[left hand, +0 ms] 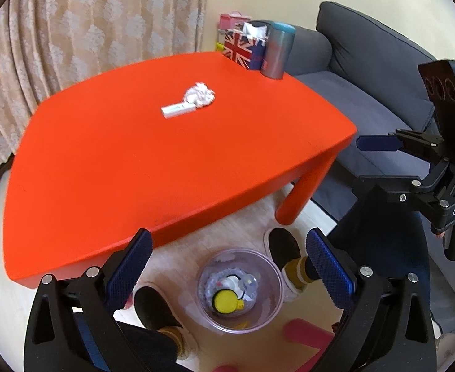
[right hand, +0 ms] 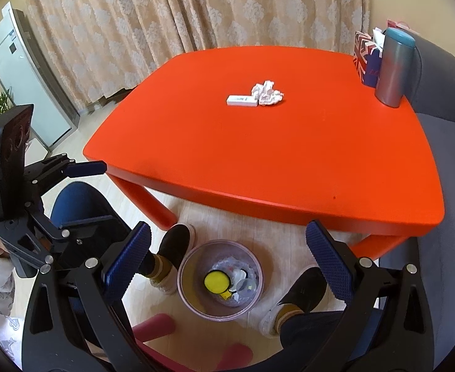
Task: Collect trash
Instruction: 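Move both grippers back over the table toward the tissue and USB stick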
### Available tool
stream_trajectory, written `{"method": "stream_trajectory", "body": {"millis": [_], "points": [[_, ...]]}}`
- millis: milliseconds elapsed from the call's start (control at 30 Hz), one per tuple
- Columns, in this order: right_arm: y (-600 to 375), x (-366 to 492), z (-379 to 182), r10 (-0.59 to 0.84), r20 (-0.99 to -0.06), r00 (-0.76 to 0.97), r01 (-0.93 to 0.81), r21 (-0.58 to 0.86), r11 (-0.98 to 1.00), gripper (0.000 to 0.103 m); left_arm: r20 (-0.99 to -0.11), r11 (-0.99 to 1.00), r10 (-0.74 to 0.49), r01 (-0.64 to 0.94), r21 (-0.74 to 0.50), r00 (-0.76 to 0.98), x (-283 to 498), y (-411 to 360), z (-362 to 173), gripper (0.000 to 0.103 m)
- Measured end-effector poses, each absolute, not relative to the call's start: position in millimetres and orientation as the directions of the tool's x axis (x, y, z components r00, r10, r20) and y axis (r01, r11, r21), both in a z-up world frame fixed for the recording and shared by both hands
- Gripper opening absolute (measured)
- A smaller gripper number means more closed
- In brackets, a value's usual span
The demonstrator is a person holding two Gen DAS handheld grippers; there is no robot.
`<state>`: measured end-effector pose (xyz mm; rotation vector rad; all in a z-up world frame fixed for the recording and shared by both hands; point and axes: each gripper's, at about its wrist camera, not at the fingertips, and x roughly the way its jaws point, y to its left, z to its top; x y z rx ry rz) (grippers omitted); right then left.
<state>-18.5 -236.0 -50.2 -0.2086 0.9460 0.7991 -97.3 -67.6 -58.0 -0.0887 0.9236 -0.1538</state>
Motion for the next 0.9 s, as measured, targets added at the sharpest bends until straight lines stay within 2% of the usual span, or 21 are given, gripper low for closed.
{"method": "stream_trajectory", "body": {"millis": [467,900], "points": [[-215.9,33.2,-14.3,0.522,-0.775,0.356,-0.699,0.150,0.700,0.098,-0.754,0.991,-0.127,0.057,-0.119,0.644,-55.6,-34.3,-17.5,0.096],[-182.5,98.4,-15.6,0.506,-0.790,0.347,-0.708,0.134,0.694,0.098,-0.757,0.992,-0.114,0.033,-0.122,0.643,6.2,-0.4,-16.5,0.096]]}}
